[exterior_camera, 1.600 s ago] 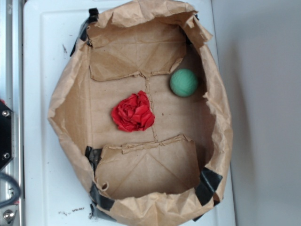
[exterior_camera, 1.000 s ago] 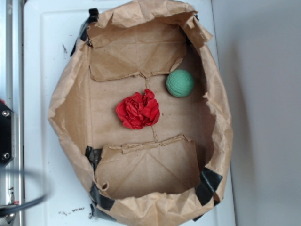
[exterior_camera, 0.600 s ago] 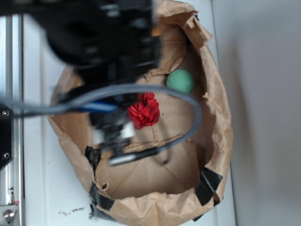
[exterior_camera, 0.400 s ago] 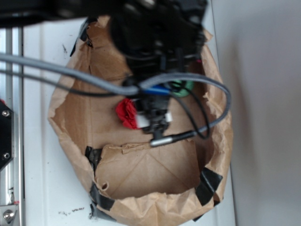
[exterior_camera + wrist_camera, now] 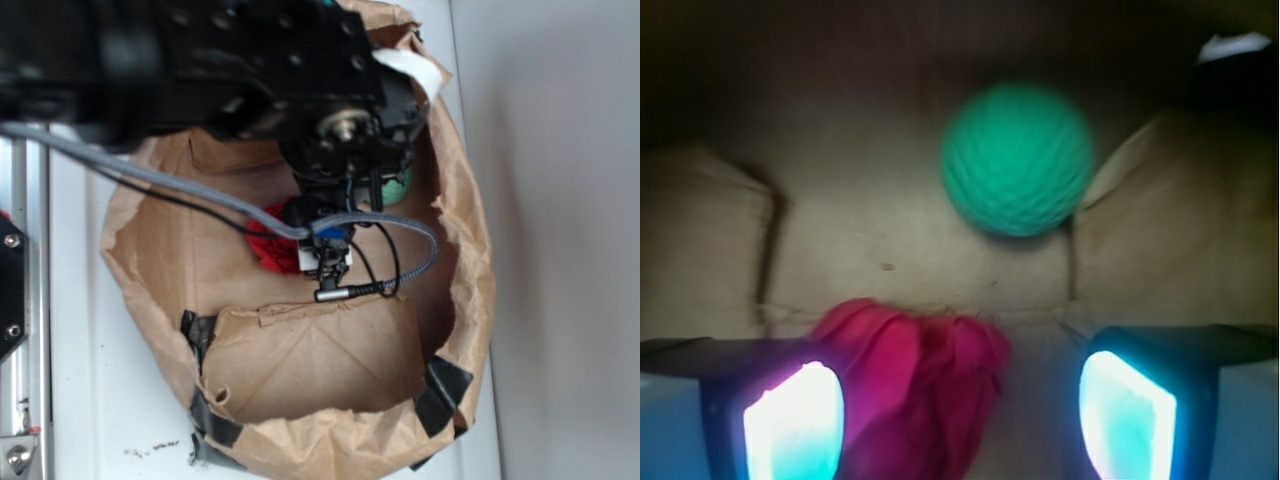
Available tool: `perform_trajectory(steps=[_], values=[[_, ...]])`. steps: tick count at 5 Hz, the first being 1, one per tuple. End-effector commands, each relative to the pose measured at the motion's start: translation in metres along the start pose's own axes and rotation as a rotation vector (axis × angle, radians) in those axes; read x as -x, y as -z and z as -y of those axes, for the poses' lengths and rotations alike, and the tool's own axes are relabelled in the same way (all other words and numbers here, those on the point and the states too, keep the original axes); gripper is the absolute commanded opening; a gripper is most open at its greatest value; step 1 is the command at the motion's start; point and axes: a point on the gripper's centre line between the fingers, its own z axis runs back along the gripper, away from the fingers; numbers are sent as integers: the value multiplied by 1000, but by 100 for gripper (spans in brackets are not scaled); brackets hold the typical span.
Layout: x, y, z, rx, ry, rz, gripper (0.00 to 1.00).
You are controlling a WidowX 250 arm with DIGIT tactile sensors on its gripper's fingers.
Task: Grab the red paper.
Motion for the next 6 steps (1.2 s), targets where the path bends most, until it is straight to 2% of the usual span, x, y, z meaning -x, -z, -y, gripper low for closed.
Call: perform_trajectory(steps=[1, 2, 3, 4, 5, 6], values=[[4, 34, 0, -69, -7, 4, 0], [-1, 21, -3, -85, -34, 69, 0], [-5, 1, -4, -37, -8, 112, 0], [2, -39, -14, 35, -31, 232, 100], [15, -62, -26, 107, -49, 304, 100], [21, -103, 24, 149, 1, 262, 100]])
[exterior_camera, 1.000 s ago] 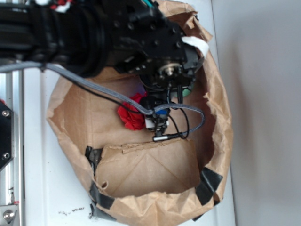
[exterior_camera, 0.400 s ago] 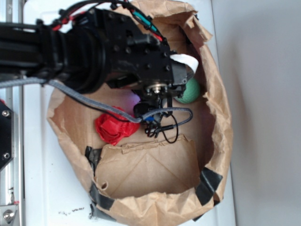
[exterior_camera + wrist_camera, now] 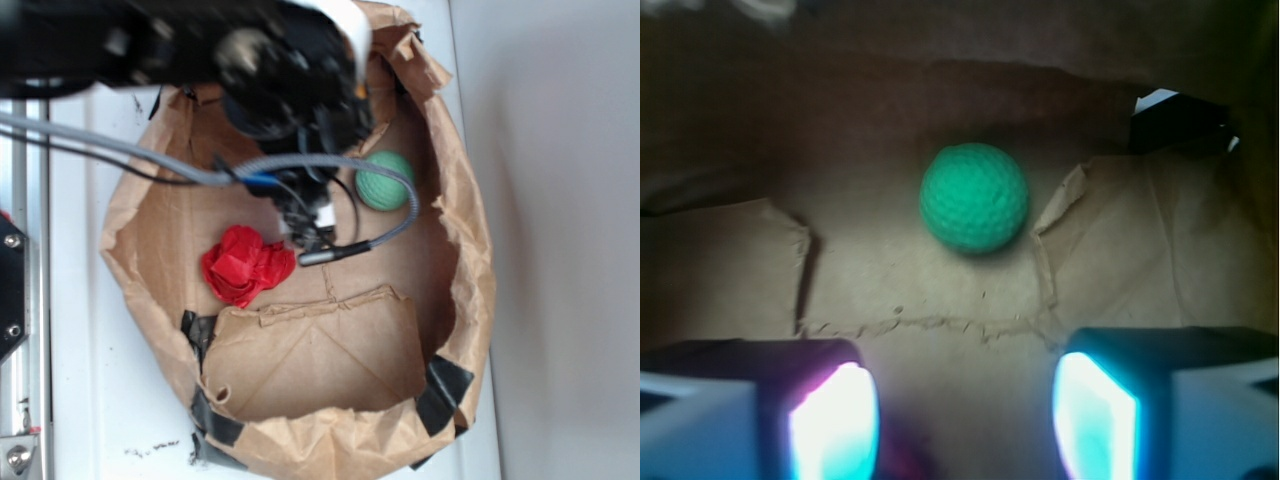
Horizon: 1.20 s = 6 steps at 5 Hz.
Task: Grab the red paper.
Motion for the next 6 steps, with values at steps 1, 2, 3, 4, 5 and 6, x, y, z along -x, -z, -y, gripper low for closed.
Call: perform_trajectory(steps=[1, 2, 3, 4, 5, 6], values=[[13, -23, 85, 56, 127, -77, 100], [23, 9, 104, 59, 215, -194, 100], [26, 16, 96, 33, 194, -267, 100], [29, 10, 78, -3, 178, -310, 100], [24, -6, 74, 19, 163, -301, 100], [-1, -42, 75, 83, 119, -183, 100]])
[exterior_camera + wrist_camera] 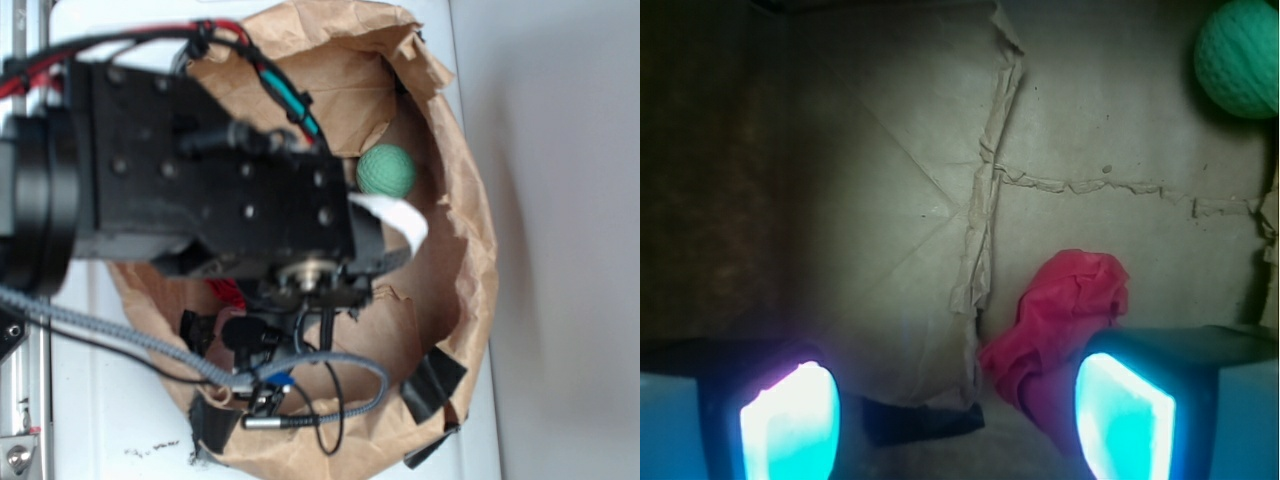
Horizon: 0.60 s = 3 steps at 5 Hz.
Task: Grab the red paper.
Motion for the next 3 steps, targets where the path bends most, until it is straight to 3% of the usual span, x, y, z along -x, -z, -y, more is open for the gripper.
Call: perform_trajectory(steps=[1, 3], values=[[23, -73, -10, 68, -76, 227, 100], [43, -22, -19, -21, -46, 71, 100]])
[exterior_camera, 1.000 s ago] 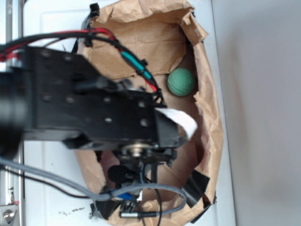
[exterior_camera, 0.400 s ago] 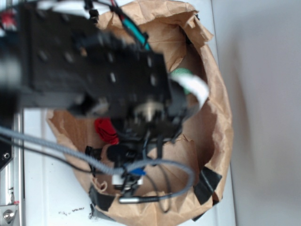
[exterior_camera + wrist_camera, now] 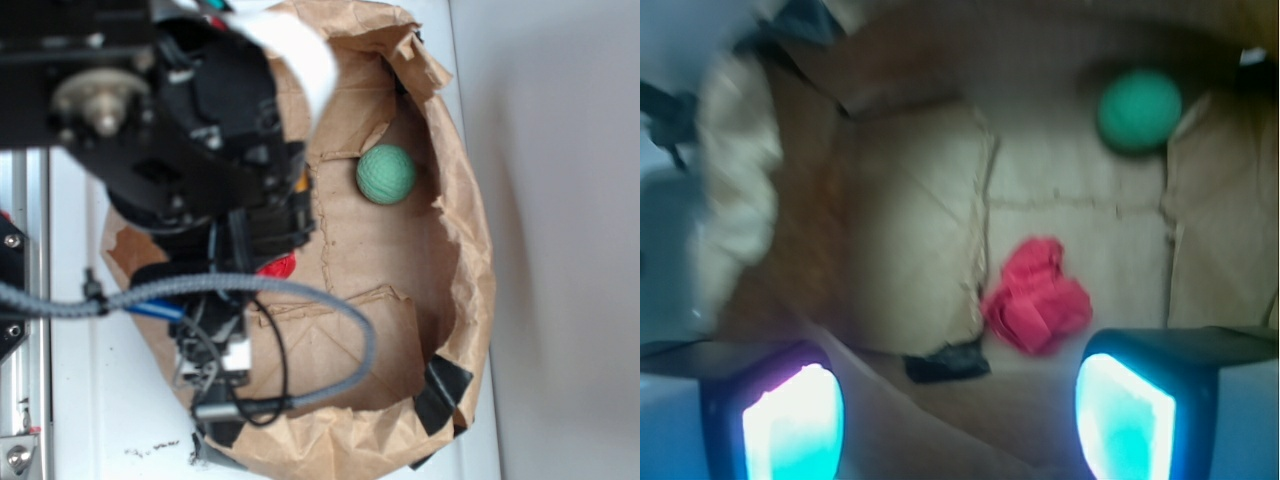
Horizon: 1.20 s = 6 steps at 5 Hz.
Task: Grab the red paper.
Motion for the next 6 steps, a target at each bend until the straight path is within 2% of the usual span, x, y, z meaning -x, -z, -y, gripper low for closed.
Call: perform_trajectory(steps=[1, 3, 4, 5, 6], values=[[14, 39, -17, -95, 18, -86, 100], [-2, 58, -17, -121, -3, -112, 100], [-2, 71, -17, -156, 5, -125, 100], [-13, 66, -24, -169, 15, -112, 0], [-18, 69, -29, -171, 31, -121, 0]])
